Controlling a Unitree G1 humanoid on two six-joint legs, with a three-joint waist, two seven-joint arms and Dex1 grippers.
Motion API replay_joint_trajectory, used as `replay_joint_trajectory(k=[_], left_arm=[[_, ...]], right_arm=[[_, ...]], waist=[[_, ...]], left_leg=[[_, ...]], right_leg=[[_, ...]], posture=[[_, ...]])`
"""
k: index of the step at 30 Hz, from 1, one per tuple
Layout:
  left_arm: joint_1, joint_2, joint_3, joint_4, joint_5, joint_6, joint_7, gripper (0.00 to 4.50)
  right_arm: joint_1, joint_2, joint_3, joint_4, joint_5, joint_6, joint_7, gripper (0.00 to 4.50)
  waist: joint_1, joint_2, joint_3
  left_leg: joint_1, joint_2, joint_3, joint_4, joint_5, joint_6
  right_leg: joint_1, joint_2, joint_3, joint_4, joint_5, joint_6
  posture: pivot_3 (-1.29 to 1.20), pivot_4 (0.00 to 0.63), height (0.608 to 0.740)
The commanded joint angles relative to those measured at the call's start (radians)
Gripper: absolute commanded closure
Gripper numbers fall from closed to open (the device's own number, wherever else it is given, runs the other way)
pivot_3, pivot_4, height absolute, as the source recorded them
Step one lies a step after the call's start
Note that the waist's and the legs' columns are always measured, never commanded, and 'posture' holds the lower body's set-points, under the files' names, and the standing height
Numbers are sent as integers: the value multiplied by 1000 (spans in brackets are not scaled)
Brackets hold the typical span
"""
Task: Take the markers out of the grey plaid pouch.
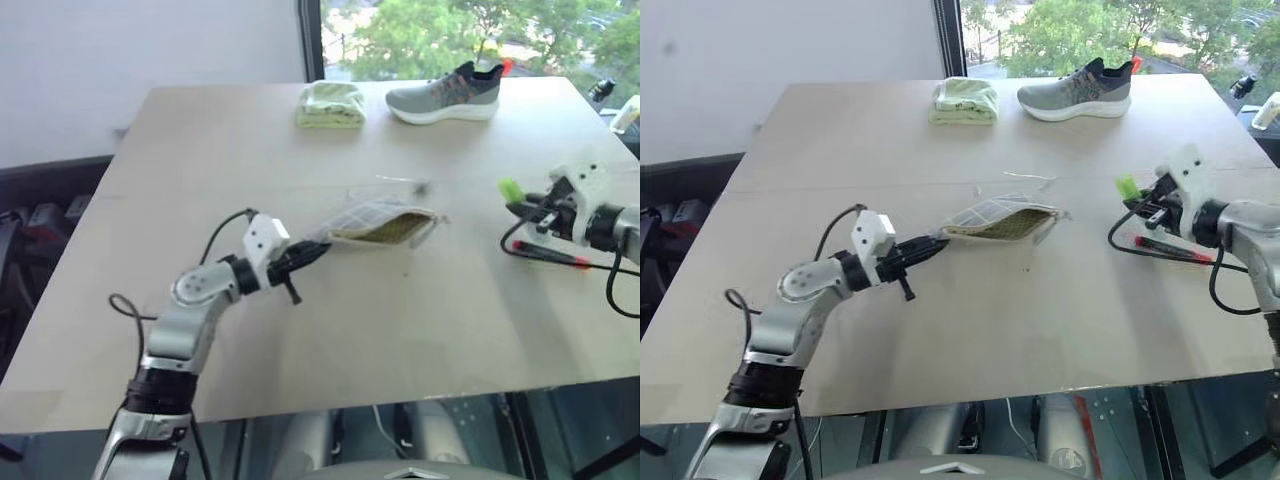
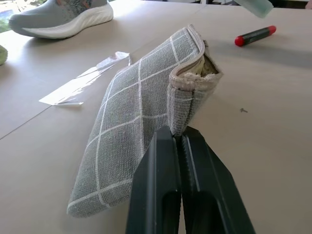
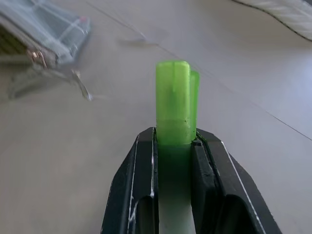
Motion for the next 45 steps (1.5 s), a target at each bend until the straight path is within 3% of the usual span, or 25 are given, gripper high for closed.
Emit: replay_joint_trajectory(k=[1, 4, 12, 16, 19, 24, 26, 27, 36, 45], left_arm=[[33, 26, 44, -76, -25, 13, 13, 4500], [64, 40, 60, -106, -32, 27, 22, 4500], [91, 56, 63, -155, -34, 44, 40, 4500], [105, 73, 78, -173, -34, 45, 52, 4500], [106, 77, 119, -177, -71, 54, 58, 3632], [152, 85, 151, -189, -30, 60, 120, 1309], [198, 104, 174, -188, -24, 61, 123, 281], [221, 111, 188, -195, -32, 74, 124, 72], [582, 147, 271, -438, -146, 226, 95, 72], [718, 99, 291, -560, -190, 257, 160, 72]], right_arm=[[-3, 39, -32, -17, 8, 23, 7, 4162], [-23, 97, -37, -24, 7, 66, -22, 4162], [-66, 180, -16, 36, -123, -9, -87, 299], [-42, 194, -80, -34, -48, 55, -55, 299], [32, 215, -170, -146, 117, 159, 8, 233], [199, 196, -244, -295, 266, 275, 71, 233], [276, 168, -238, -312, 218, 226, 80, 233], [314, 161, -252, -322, 215, 209, 90, 233], [578, 116, -365, -329, 245, 16, 330, 233], [607, 97, -385, -194, 198, -130, 427, 233]], waist=[[1, 0, 0], [1, 0, 0], [4, 0, 0], [2, 0, 0], [5, 0, 0], [4, 0, 0], [4, 0, 0], [3, 0, 0], [3, 0, 0], [4, 0, 0]], left_leg=[[0, 1, 0, 0, 0, 0], [1, 2, 0, 0, 0, 0], [0, 0, 0, 1, 0, 0], [0, 0, 0, 0, 0, 0], [-1, 1, -2, 0, 0, 0], [0, 1, -3, 0, 0, 0], [1, 1, -2, 0, 0, 0], [2, 0, -2, 0, 0, 0], [11, 2, -1, -2, -3, 4], [17, 3, -1, -1, -3, 4]], right_leg=[[0, 0, 0, 0, 0, 0], [1, 1, 0, 0, 0, 0], [1, 0, 0, -1, 0, 0], [0, 0, 0, -1, 0, 0], [1, 0, -1, -1, 0, 0], [2, 0, 0, -1, 0, 0], [3, -1, 2, 0, 0, 0], [3, -1, 2, 0, 0, 0], [10, -5, 3, 0, -3, -4], [14, -6, 2, -1, -3, -4]], posture=[[0, 150, 740], [0, 150, 740], [0, 150, 740], [0, 150, 740], [0, 150, 740], [0, 150, 740], [0, 150, 740], [0, 150, 740], [0, 150, 740], [0, 150, 740]])
